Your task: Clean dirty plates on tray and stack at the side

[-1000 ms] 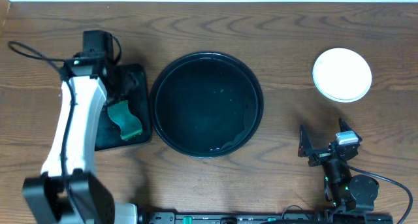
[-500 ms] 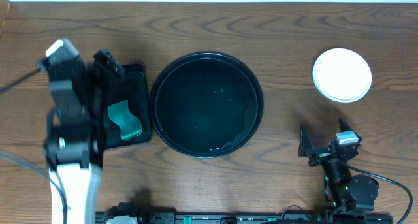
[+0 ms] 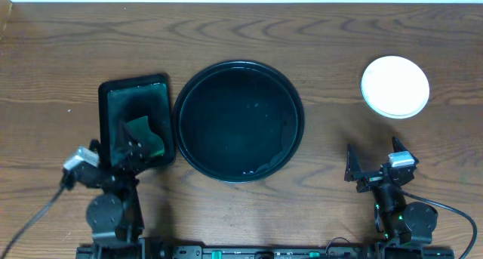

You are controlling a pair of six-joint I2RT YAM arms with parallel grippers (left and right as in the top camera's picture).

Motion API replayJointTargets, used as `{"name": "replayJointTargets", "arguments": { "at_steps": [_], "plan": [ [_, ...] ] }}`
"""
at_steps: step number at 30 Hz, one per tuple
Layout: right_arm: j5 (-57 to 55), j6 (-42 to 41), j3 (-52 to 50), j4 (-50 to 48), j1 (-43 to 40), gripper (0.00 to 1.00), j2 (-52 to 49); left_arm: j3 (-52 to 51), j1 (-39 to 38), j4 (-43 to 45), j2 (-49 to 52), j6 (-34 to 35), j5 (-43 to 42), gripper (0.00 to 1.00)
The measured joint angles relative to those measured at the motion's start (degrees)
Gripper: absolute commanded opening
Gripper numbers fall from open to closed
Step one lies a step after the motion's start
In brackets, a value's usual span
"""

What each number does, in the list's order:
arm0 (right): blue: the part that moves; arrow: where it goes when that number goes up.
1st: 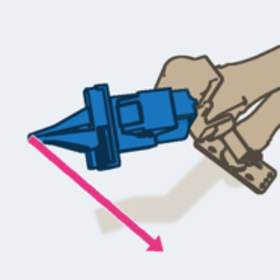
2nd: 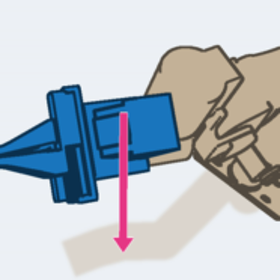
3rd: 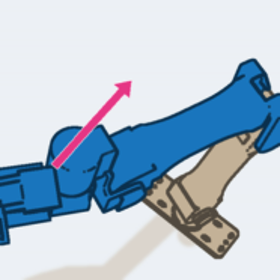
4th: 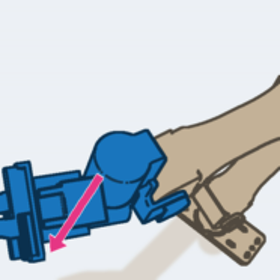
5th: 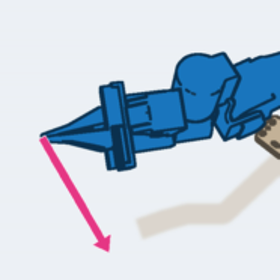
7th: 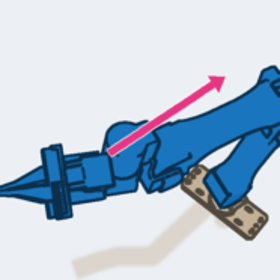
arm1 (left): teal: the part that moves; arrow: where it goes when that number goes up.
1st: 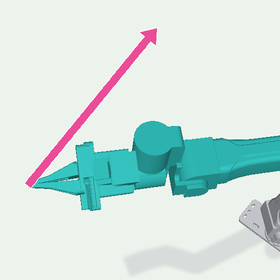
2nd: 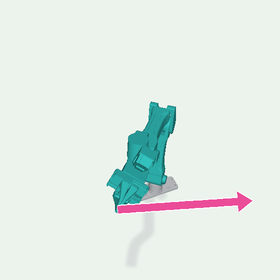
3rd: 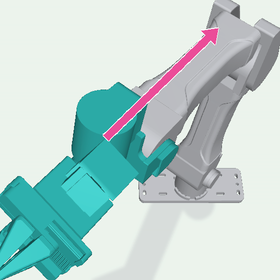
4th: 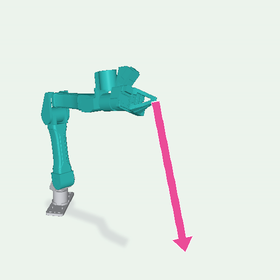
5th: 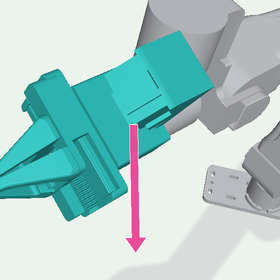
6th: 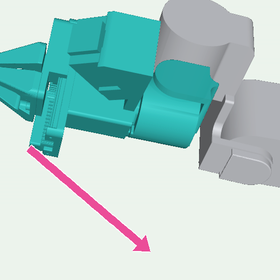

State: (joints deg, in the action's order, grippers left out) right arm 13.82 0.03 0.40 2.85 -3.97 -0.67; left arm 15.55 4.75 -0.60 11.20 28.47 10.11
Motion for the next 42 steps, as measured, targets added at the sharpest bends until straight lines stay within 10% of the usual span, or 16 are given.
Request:
{"name": "replayJointTargets", "arguments": {
  "at_steps": [20, 42],
  "plan": [
    [0.0, 0.0, 0.0, 0.0, 0.0, 0.99, 0.0, -14.1, 0.0, 11.7, -10.6, 0.0, 1.0, 0.83],
    [0.0, 0.0, 0.0, 0.0, 0.0, 0.99, 0.0, -14.7, 0.0, 0.4, -10.6, -7.6, 0.1, 0.82]
  ]
}}
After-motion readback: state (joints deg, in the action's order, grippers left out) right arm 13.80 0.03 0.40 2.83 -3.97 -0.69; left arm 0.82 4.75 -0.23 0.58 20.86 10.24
